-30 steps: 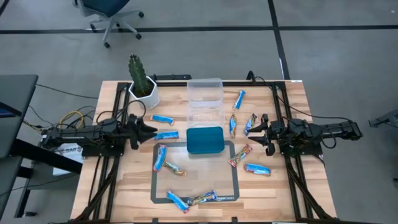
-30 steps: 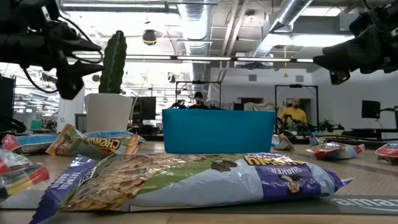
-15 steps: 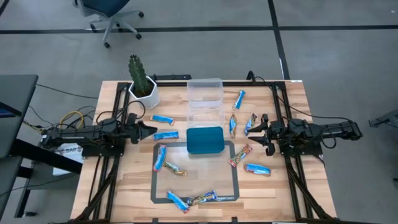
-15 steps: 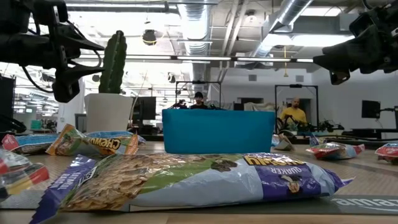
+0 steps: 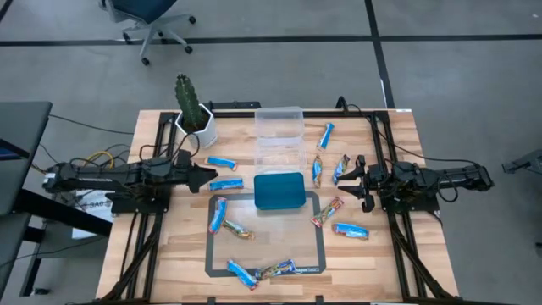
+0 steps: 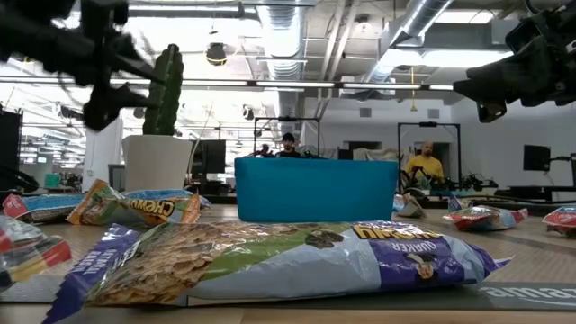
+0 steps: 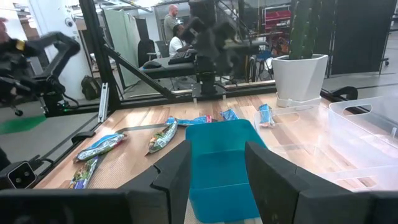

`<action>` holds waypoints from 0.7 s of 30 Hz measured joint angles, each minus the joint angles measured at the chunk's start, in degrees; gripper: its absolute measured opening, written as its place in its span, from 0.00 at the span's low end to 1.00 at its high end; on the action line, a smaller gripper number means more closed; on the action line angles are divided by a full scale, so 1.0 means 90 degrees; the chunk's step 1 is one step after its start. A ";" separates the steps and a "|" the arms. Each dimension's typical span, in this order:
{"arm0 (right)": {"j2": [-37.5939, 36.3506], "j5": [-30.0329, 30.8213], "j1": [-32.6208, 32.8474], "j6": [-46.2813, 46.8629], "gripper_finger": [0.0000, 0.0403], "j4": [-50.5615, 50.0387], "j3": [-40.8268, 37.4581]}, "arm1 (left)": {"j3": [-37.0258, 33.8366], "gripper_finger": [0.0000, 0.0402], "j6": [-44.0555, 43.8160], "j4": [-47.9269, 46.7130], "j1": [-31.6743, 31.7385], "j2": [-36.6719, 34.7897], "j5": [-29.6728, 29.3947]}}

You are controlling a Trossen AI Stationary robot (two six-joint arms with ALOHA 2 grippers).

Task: Pick and place Granola Bars by type
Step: Put the yellow granola bar into the top transparent bin

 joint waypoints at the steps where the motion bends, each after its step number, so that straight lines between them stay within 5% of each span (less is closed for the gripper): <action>1: 0.0001 0.0000 0.0000 0.0002 0.36 0.0001 0.0001 | 0.0261 0.45 0.0380 -0.0095 -0.0049 0.0304 0.0055; 10: 0.0000 0.0000 0.0000 0.0000 0.36 0.0002 0.0000 | 0.2488 0.45 0.3097 -0.1191 -0.0815 0.3064 0.0852; 21: 0.0000 0.0000 0.0002 0.0002 0.36 0.0005 0.0000 | 0.3866 0.45 0.3878 -0.2857 -0.1866 0.5332 0.0930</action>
